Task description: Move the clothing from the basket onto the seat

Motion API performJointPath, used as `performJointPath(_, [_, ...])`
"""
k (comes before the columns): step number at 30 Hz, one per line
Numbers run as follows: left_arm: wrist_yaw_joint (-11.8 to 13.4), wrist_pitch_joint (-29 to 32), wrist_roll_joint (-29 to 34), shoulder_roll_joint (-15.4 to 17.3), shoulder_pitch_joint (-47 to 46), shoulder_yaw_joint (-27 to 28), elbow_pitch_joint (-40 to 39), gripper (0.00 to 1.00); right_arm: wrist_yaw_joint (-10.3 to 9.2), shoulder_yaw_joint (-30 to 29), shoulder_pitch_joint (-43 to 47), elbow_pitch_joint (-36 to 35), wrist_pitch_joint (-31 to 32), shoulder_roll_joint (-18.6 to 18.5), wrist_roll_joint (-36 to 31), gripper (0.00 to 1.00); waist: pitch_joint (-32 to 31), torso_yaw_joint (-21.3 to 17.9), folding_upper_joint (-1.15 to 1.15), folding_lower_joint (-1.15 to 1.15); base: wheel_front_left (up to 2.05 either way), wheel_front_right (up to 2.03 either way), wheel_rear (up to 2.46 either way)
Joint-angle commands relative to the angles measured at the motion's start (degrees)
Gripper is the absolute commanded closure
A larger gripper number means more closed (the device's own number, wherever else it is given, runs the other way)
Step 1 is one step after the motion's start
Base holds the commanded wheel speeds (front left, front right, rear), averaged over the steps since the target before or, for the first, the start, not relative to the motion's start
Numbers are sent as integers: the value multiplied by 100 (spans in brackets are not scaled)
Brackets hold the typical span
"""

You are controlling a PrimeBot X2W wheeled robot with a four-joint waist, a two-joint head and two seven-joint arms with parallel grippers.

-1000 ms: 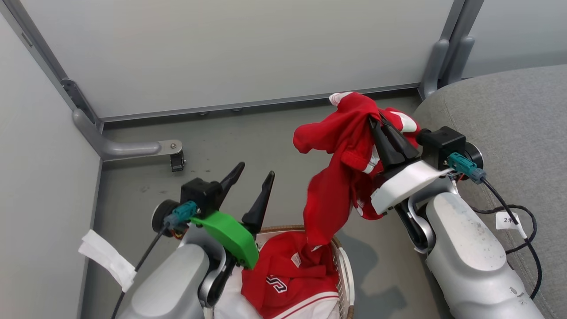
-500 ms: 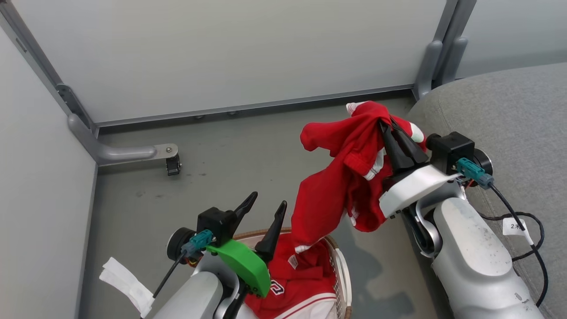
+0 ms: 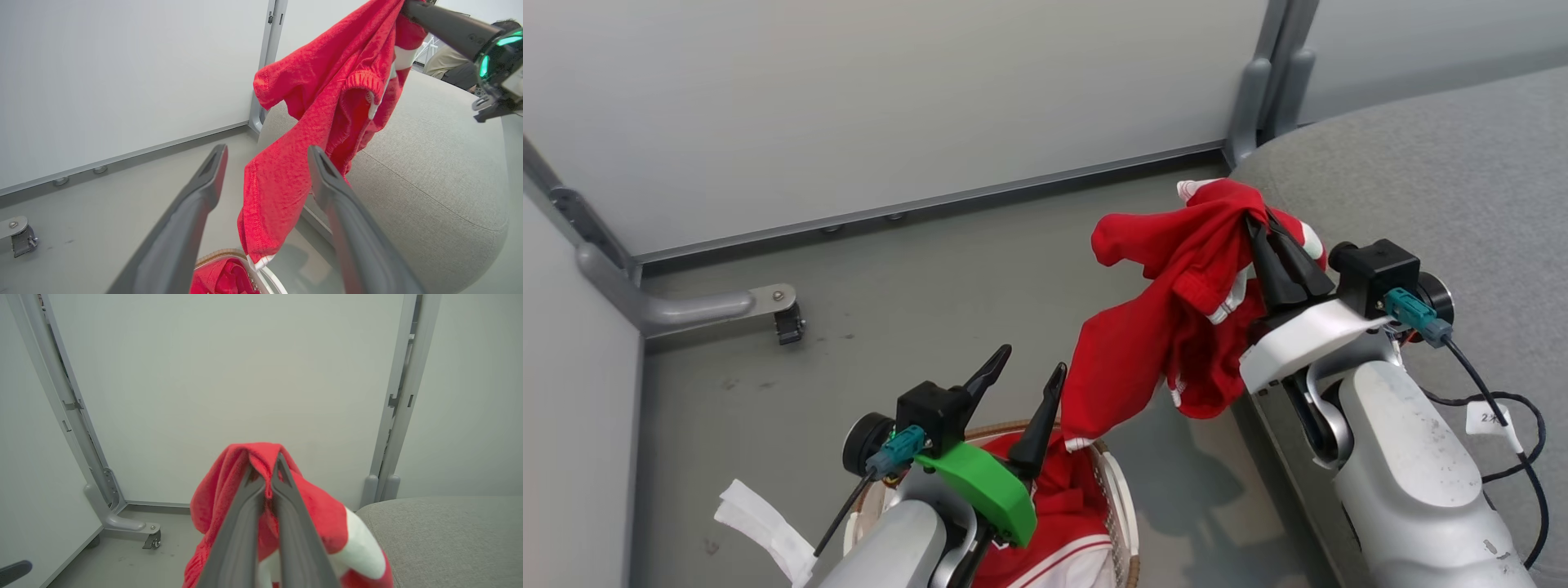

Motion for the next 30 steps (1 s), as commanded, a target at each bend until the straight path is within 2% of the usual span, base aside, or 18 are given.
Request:
performJointPath(1, [-26, -5, 60, 10, -2, 14, -60, 0, -6, -70, -6, -43, -4, -18, -70, 100, 184, -367, 0, 0, 0, 0, 0])
performJointPath(10, [-26, -5, 216, 35, -196, -71, -241, 0, -6, -368, 39, -140, -4, -15, -181, 100, 591, -1367, 0, 0, 0, 0, 0])
performJointPath(16, [-23, -5, 276, 95, -295, -227, -207, 0, -6, -502, 116, -193, -4, -13, -158, 100, 771, -1825, 0, 0, 0, 0, 0])
performJointPath(23, [-23, -5, 300, 135, -336, -332, -198, 0, -6, -672, 145, -235, -4, -14, -215, 100, 879, -1934, 0, 0, 0, 0, 0])
performJointPath(30, [-23, -5, 334, 190, -420, -384, -211, 0, -6, -991, -262, -232, -4, -29, -506, 100, 1132, -1689, 0, 0, 0, 0, 0])
